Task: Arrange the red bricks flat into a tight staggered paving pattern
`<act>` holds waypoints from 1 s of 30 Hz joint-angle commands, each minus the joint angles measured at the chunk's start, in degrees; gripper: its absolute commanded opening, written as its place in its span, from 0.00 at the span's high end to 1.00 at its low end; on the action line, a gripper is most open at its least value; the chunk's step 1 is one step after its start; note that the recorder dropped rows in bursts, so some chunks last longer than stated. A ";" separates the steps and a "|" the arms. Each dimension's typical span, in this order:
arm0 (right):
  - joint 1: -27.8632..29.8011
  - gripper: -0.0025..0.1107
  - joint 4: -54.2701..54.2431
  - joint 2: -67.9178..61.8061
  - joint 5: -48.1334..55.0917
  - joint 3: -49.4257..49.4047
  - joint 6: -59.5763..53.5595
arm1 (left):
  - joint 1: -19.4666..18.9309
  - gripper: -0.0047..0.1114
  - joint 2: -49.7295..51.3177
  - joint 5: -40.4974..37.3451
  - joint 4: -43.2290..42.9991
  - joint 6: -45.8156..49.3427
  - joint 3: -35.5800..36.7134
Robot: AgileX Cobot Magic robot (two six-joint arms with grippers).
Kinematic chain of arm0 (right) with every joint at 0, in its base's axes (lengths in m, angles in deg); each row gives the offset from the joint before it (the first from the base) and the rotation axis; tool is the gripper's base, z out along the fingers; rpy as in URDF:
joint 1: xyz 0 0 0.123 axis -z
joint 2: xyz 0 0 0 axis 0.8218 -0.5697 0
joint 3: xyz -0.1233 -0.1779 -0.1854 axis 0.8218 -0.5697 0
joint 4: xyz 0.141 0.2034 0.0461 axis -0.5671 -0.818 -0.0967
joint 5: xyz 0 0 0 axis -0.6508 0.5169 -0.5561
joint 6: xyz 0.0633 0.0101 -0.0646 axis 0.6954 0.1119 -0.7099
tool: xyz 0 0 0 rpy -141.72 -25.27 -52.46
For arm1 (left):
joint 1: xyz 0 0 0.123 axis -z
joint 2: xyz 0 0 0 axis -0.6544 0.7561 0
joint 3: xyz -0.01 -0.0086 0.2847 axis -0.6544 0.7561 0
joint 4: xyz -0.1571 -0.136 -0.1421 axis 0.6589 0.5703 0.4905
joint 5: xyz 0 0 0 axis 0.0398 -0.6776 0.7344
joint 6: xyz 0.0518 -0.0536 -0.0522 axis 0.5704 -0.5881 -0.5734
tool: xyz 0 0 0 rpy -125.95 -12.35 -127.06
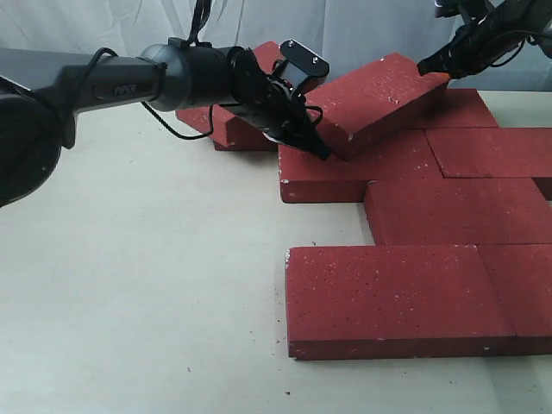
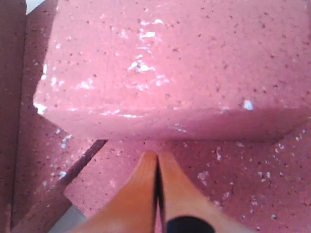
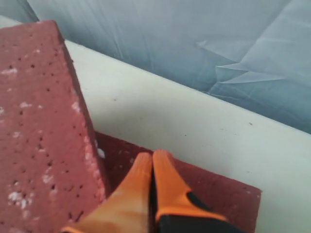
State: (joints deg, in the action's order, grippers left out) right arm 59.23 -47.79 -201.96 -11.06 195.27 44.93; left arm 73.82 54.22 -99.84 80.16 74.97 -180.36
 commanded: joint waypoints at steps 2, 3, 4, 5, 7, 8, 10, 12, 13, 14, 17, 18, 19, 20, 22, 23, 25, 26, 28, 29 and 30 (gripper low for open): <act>-0.10 0.99 -2.10 0.73 4.05 0.34 -3.03 | 0.33 0.96 0.24 1.19 0.97 0.06 -1.35; -0.10 0.99 -2.10 1.01 4.36 0.34 -3.03 | 0.33 0.96 0.24 1.76 1.05 0.06 -1.44; -0.10 0.99 -2.10 1.34 4.58 0.34 -3.03 | 0.33 0.96 0.24 2.90 1.48 0.06 -1.44; -0.10 0.99 -2.10 1.62 5.15 0.34 -3.03 | 0.33 0.96 0.24 3.62 1.75 0.06 -1.57; -0.10 0.99 -2.21 2.53 5.84 0.34 -3.03 | 0.33 0.96 0.24 4.95 2.12 0.06 -1.98; -0.10 0.99 -2.21 2.93 6.25 0.34 -3.03 | 0.33 0.96 0.24 5.22 2.46 0.06 -2.27; -0.10 0.99 -3.34 4.08 7.25 0.34 -3.13 | 0.33 0.96 0.24 5.37 3.68 0.06 -3.01; -0.10 0.99 -4.25 5.09 8.43 0.34 -3.55 | 0.33 0.96 0.24 4.54 4.26 0.06 -3.55; -0.10 0.99 -4.57 5.61 9.17 0.34 -3.82 | 0.33 0.96 0.24 3.99 4.26 0.06 -3.86; -0.10 0.99 -5.00 6.14 9.99 0.34 -3.96 | 0.33 0.96 0.24 3.67 4.26 0.06 -4.02; -0.10 0.99 -5.16 7.39 13.30 0.34 -3.96 | 0.33 0.96 -0.55 2.93 2.39 0.06 -4.28; -0.10 0.99 -5.16 7.74 14.69 0.34 -3.96 | 0.33 0.96 -1.12 2.63 1.78 0.06 -4.28; -0.14 0.99 -5.16 8.62 15.68 0.34 -5.56 | 0.33 0.96 -2.31 1.43 0.87 0.06 -4.28; -0.41 0.99 -5.03 9.12 15.68 0.34 -6.07 | 0.33 0.96 -3.04 0.83 0.66 -0.05 -4.28; -1.26 0.99 -3.92 10.90 15.68 0.23 -5.20 | 0.33 0.96 -5.28 -1.45 0.66 -0.28 -4.17; -2.06 0.99 -3.35 12.40 15.68 -0.15 -2.78 | 0.33 0.96 -6.79 -2.88 0.32 -0.28 -3.56; -4.28 0.99 -1.79 15.56 15.68 -3.12 -2.47 | 0.33 0.96 -8.96 -4.86 -1.86 -0.75 -2.10; -4.99 0.99 -0.95 16.73 15.68 -4.67 -2.03 | 0.22 0.96 -9.59 -5.26 -3.01 -2.04 -1.51; -7.79 0.99 2.12 21.16 15.68 -11.37 -0.57 | 0.20 0.96 -12.45 -6.04 -7.38 -5.72 1.68; -8.54 0.99 1.99 23.24 15.68 -13.90 -0.21 | 0.20 0.96 -13.67 -6.30 -7.73 -5.98 3.16; -9.02 0.99 1.87 25.77 15.68 -17.50 0.36 | 0.20 0.96 -15.24 -6.40 -7.83 -5.95 5.29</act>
State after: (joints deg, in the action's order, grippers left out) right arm 52.63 -41.31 -180.09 2.29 183.27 43.70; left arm 73.38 42.47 -109.83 70.55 70.14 -177.34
